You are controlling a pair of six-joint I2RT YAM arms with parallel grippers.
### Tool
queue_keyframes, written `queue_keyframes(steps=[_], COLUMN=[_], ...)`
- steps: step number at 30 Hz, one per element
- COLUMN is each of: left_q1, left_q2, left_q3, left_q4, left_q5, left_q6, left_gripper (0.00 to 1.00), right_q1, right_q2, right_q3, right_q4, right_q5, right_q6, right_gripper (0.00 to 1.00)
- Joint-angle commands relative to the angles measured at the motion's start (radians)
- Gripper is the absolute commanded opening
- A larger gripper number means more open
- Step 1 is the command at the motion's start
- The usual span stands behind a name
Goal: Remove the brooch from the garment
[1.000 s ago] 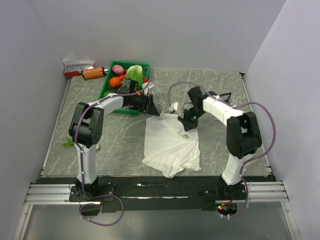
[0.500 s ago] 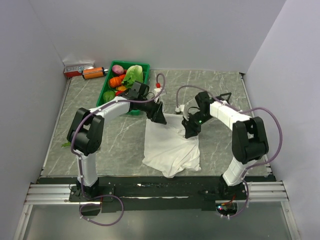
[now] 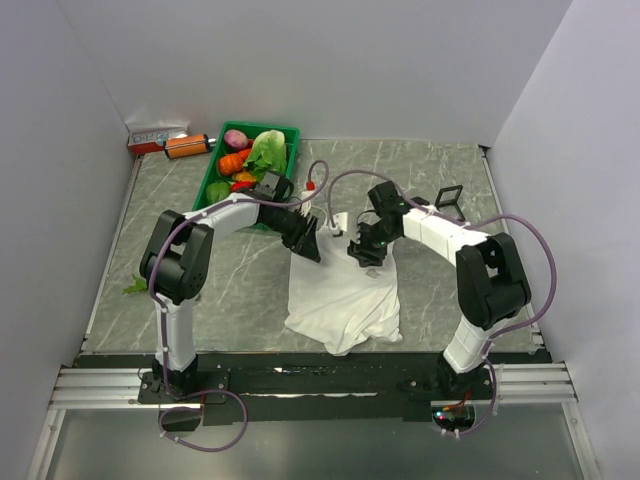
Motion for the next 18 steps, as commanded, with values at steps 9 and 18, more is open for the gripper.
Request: queue_keyframes(steps=[9, 18], left_q1=[0.012, 0.012], left_q2=[-0.019, -0.037], left_q3=[-0.026, -0.038], left_q4=[-0.034, -0.053], left_q5=[-0.007, -0.021], left_q6=[0.034, 0.055], left_gripper=[0.52, 0.52], right_q1=[0.063, 0.043], right_q2=[0.077, 0.082], right_q3=[-0.020, 0.035], right_q4=[0.157, 0.182], right_q5=[0.174, 0.174], right_q6=[-0.028, -0.017], right_gripper=[0.45, 0.07])
